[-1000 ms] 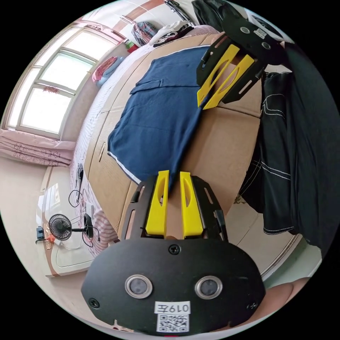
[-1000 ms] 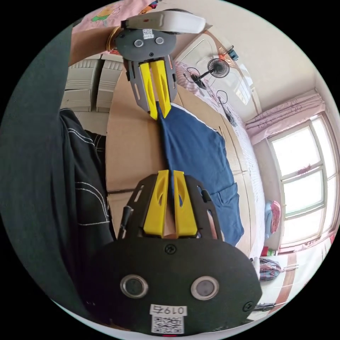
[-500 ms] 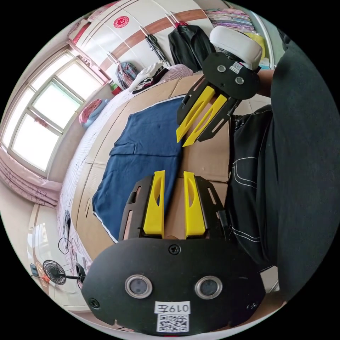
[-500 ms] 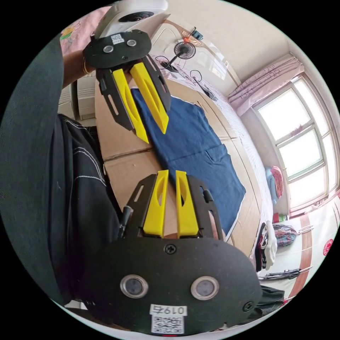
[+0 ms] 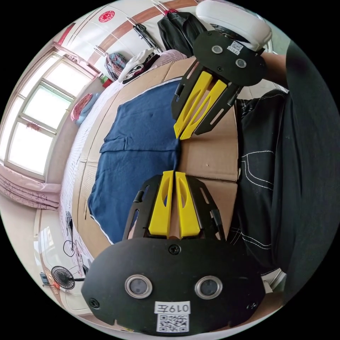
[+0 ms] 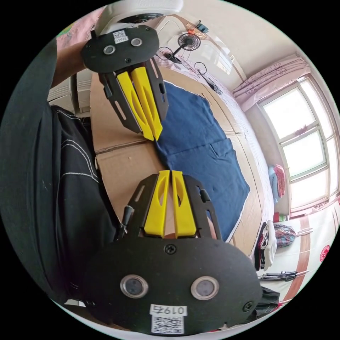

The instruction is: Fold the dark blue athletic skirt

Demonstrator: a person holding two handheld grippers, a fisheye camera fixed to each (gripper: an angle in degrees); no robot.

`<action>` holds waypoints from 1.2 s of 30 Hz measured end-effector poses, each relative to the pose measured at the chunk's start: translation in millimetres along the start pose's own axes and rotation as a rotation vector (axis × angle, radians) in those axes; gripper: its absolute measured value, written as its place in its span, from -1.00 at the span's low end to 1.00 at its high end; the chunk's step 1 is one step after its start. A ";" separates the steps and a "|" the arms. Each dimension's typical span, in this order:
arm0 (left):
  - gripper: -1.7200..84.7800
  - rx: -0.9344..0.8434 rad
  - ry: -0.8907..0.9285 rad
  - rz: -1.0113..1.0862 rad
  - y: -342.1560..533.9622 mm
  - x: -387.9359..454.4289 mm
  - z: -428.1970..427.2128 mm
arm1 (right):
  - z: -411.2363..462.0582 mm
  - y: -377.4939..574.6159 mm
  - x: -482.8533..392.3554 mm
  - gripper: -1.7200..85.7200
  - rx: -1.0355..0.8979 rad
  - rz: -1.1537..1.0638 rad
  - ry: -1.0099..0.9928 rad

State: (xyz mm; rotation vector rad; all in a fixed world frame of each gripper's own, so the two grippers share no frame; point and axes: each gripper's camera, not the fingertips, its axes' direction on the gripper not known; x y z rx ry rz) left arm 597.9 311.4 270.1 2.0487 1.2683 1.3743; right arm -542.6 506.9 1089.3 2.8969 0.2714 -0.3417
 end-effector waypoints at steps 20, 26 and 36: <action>-0.78 -0.291 -0.281 -0.198 110.3 11.5 -111.5 | 6.3 -106.9 51.9 -0.92 0.375 0.142 -0.285; -0.80 -0.342 -0.344 -0.018 91.4 18.8 -118.7 | 21.3 -168.2 38.1 -0.81 0.363 0.031 -0.354; -0.93 -0.332 -0.310 0.001 80.6 -15.4 -161.6 | 38.8 -230.7 6.0 -0.88 0.320 -0.031 -0.321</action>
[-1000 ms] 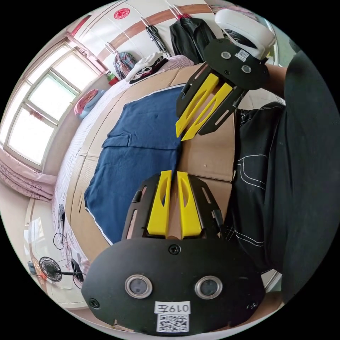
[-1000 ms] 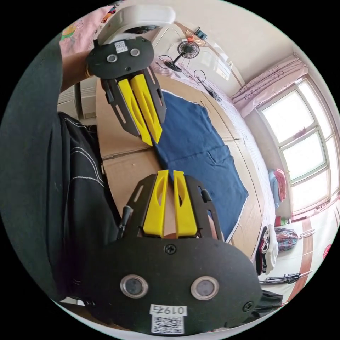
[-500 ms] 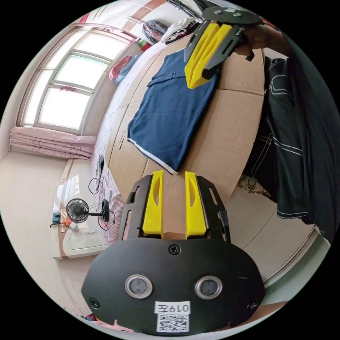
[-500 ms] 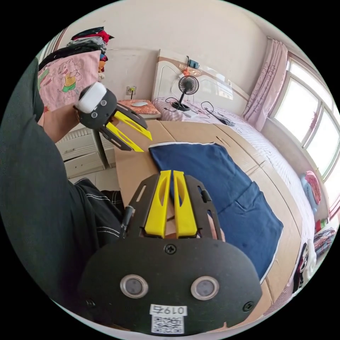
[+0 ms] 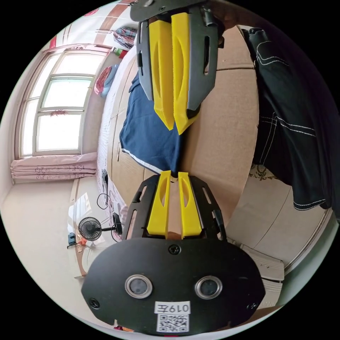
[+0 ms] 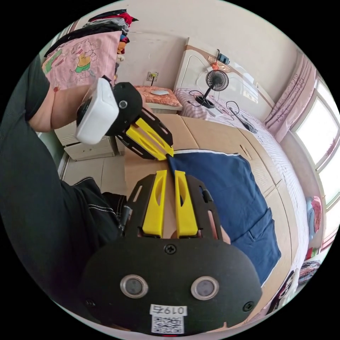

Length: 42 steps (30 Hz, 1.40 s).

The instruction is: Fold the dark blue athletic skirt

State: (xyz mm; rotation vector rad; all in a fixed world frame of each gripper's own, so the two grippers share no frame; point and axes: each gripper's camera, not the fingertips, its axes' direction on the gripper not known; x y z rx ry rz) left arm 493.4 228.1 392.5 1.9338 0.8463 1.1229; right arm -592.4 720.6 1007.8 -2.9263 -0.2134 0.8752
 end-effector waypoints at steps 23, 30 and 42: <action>-0.93 0.263 0.348 -0.148 84.7 -332.0 -105.6 | 99.5 -118.9 -98.3 -0.80 -0.080 -0.283 0.489; -0.87 0.362 0.469 -0.399 129.7 -457.3 -102.6 | 93.5 -132.5 -66.3 -0.97 -0.037 -0.097 0.435; -0.66 0.798 1.396 -1.571 264.9 -678.5 75.4 | 32.7 -102.7 3.5 -0.98 0.182 0.187 0.368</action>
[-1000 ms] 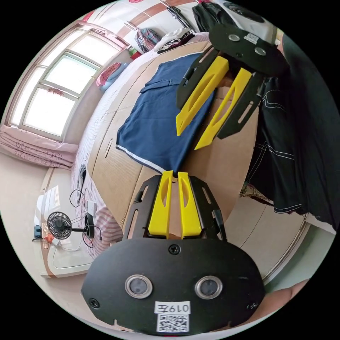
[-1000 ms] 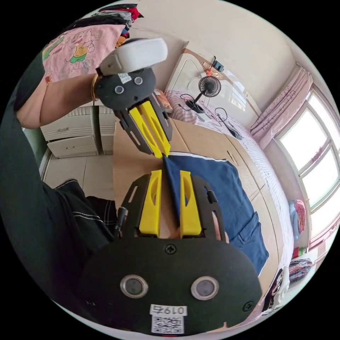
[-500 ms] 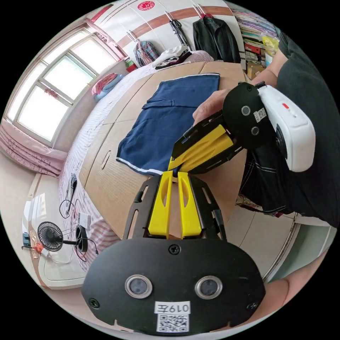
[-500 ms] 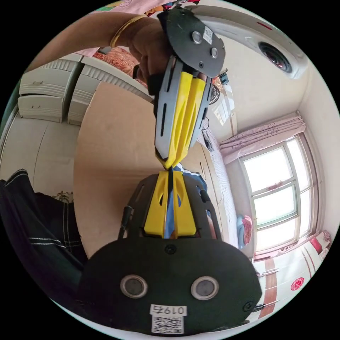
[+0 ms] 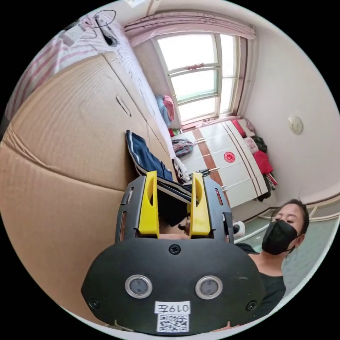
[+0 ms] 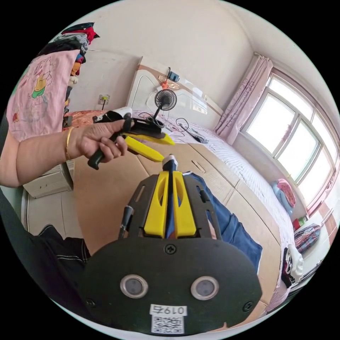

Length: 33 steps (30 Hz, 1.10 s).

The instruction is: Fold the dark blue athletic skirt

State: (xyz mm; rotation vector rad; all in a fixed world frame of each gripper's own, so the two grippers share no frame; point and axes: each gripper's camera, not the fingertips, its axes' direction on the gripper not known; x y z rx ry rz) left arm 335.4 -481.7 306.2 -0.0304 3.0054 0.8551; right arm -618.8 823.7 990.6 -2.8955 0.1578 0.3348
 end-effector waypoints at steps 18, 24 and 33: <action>-0.55 -0.268 -0.145 -0.155 -250.5 22.1 143.2 | -29.9 47.9 5.1 -0.98 0.077 0.025 0.021; -0.62 -0.317 -0.215 -0.128 -307.7 28.6 208.3 | -42.5 75.2 4.7 -0.98 0.088 0.047 0.012; -0.83 -0.369 -0.325 -0.085 -334.0 39.4 294.7 | -65.7 135.0 1.5 -0.98 0.093 0.070 -0.016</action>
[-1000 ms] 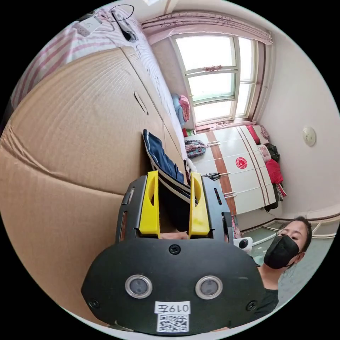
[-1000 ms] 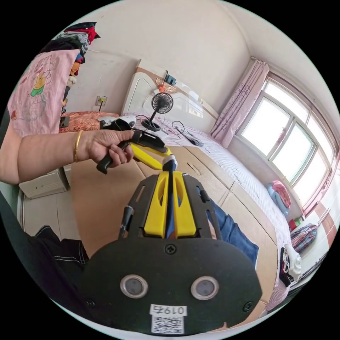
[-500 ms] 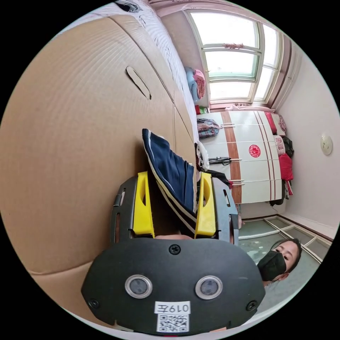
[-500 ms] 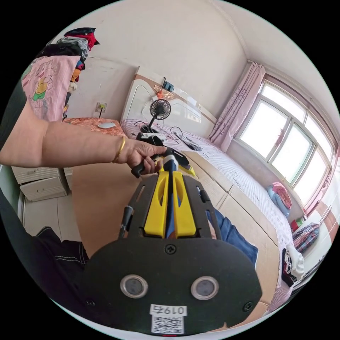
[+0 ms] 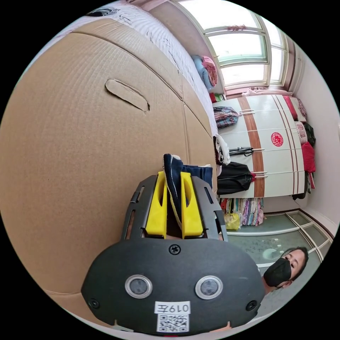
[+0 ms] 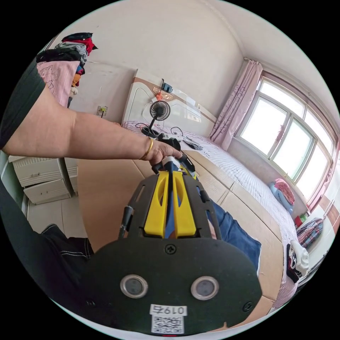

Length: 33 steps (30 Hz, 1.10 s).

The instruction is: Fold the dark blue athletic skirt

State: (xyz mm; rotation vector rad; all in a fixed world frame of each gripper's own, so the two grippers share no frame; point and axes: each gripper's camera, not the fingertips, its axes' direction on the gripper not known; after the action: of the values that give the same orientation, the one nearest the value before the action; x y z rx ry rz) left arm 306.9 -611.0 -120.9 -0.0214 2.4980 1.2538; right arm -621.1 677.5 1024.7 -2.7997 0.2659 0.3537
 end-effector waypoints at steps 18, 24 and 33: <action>-0.91 0.036 -0.091 0.145 -23.4 162.4 172.4 | -147.6 196.8 81.9 -0.98 0.152 0.329 -0.023; -0.92 -0.016 -0.162 0.218 -33.8 248.4 288.3 | -220.0 302.2 120.7 -0.98 0.199 0.514 0.044; -0.91 -0.205 -0.336 0.256 -68.2 314.1 545.8 | -290.5 509.1 171.9 -0.97 0.188 0.962 0.068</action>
State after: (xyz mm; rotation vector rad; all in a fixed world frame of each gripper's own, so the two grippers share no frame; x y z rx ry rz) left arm 184.9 -182.9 -571.5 0.4349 2.1253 1.4708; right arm -507.0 82.9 1106.1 -2.3054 1.5648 0.3967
